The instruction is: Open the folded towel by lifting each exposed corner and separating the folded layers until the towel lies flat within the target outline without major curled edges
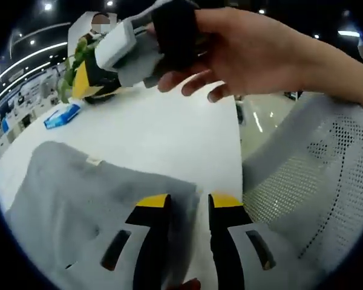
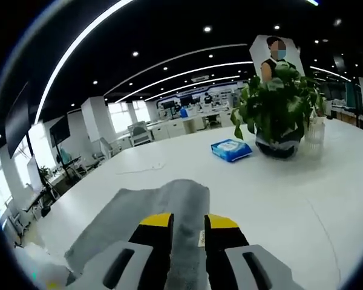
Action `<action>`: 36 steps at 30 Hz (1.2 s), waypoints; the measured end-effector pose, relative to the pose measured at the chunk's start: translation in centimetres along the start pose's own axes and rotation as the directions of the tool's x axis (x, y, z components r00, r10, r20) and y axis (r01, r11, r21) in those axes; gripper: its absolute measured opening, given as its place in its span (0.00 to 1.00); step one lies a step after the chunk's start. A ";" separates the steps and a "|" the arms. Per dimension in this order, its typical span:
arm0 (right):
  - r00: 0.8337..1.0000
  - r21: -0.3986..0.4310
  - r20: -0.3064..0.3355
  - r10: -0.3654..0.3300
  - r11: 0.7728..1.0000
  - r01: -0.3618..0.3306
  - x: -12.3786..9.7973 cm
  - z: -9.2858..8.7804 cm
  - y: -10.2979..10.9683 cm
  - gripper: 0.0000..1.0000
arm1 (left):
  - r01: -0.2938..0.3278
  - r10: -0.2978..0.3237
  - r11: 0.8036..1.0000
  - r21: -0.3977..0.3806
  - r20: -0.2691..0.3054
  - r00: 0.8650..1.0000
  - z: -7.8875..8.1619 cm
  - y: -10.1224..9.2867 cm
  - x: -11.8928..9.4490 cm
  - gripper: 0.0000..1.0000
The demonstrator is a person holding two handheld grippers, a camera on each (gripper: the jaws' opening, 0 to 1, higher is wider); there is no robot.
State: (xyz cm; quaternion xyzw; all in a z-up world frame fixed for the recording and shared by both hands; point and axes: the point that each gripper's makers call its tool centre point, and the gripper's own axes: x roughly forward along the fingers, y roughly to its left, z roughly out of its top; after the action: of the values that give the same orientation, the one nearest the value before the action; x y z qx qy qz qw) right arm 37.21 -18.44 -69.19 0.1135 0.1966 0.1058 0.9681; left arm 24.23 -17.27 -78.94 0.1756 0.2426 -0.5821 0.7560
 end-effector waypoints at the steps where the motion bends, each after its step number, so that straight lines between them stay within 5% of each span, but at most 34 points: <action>1: 1.000 0.001 0.002 0.001 1.000 -0.001 0.0 0.0 0.0 0.18 | 0.005 -0.005 1.000 -0.004 -0.004 1.000 0.0 0.0 0.2 0.24; 14: 1.000 0.021 0.009 0.004 1.000 -0.004 0.1 0.2 -0.1 0.13 | -0.032 0.034 0.998 0.047 -0.043 0.999 -0.3 0.9 0.7 0.13; 18: 1.000 0.021 0.016 0.000 1.000 0.000 0.0 0.4 -0.2 0.11 | -0.026 0.027 0.999 0.045 -0.038 0.999 0.1 0.8 0.3 0.02; 25: 1.000 0.016 0.012 -0.013 1.000 0.013 0.0 0.3 -0.4 0.07 | -0.081 0.081 0.996 0.026 0.009 0.997 1.4 2.1 -0.8 0.02; 36: 0.999 0.035 0.009 -0.036 0.999 0.036 -0.1 0.0 -1.0 0.07 | -0.233 0.242 0.968 -0.094 0.097 0.966 3.8 6.9 -5.2 0.02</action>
State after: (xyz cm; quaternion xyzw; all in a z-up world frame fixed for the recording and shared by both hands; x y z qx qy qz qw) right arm 37.31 -19.39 -69.39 0.1273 0.1956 0.0845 0.9687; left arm 30.48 -13.41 -72.99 0.1408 0.2024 -0.4856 0.8387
